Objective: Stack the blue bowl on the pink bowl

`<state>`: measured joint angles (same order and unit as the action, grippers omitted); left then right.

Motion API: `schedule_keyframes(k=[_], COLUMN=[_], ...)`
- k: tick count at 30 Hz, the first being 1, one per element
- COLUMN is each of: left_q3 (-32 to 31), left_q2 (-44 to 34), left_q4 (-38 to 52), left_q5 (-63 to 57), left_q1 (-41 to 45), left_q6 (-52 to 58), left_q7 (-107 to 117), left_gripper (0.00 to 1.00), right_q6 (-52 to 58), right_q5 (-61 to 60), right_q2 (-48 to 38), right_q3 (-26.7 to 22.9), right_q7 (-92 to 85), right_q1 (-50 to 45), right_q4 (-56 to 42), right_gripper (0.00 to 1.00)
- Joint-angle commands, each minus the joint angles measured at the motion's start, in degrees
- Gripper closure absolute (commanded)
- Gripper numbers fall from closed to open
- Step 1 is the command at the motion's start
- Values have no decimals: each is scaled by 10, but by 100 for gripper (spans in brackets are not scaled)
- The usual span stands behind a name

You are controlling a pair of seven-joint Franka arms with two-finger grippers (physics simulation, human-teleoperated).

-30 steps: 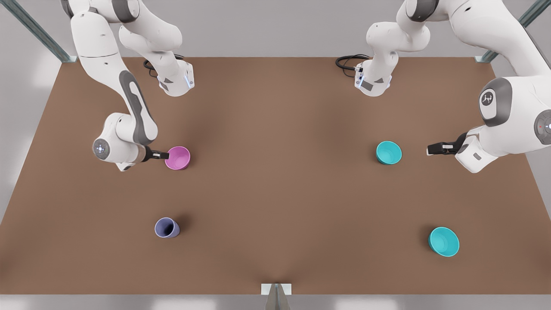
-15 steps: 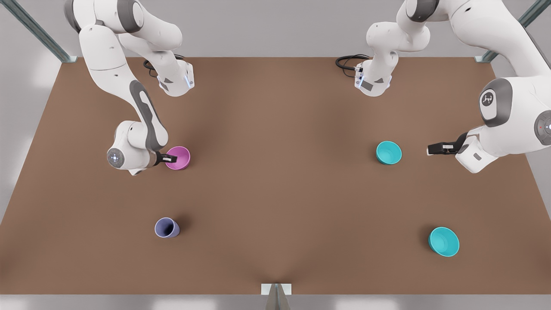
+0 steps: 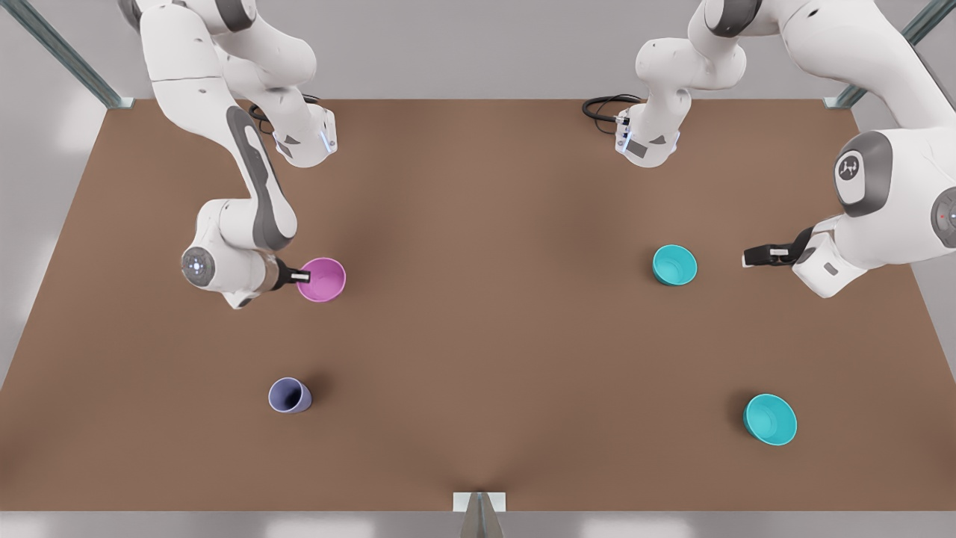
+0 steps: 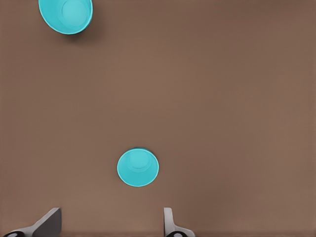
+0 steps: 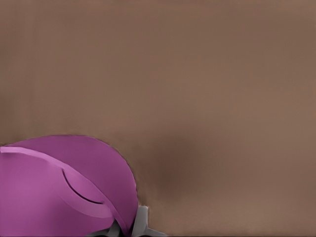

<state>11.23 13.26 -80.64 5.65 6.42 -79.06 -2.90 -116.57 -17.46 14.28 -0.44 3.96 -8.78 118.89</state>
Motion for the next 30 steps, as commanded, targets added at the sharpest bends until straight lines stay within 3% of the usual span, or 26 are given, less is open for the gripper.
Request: schedule_keyframes(k=[1, 6, 10, 13, 25, 26, 27, 30], left_q3=[0, 0, 0, -1, -1, -1, -1, 0], left_q2=[0, 1, 1, 1, 2, 2, 2, 2], left_q4=[0, -1, -2, -2, -2, -2, -2, -1], left_q5=[0, 0, 0, 0, 0, 0, 0, 0], left_q1=[0, 0, 0, 0, 0, 0, 0, 0], left_q6=[3, 3, 6, 10, 16, 16, 16, 16], left_q7=[0, 0, 0, 0, 0, 0, 0, 2], left_gripper=[0, 0, 0, 0, 0, 0, 0, 0], right_q6=[42, 9, -88, -166, -204, -204, -204, -215], right_q5=[-82, -110, -155, -153, -151, -151, -151, -151], right_q2=[18, 237, 331, 366, 436, 436, 436, 432], right_q3=[10, 10, 11, 50, 50, 50, 50, 50], right_q7=[37, 226, 336, 409, 409, 405, 402, 398], right_q1=[-38, -149, -202, -241, -251, -251, -251, -251], right_q4=[-51, -382, -477, -500, -524, -524, -523, -520], right_gripper=[79, 79, 79, 79, 79, 56, 4, 0])
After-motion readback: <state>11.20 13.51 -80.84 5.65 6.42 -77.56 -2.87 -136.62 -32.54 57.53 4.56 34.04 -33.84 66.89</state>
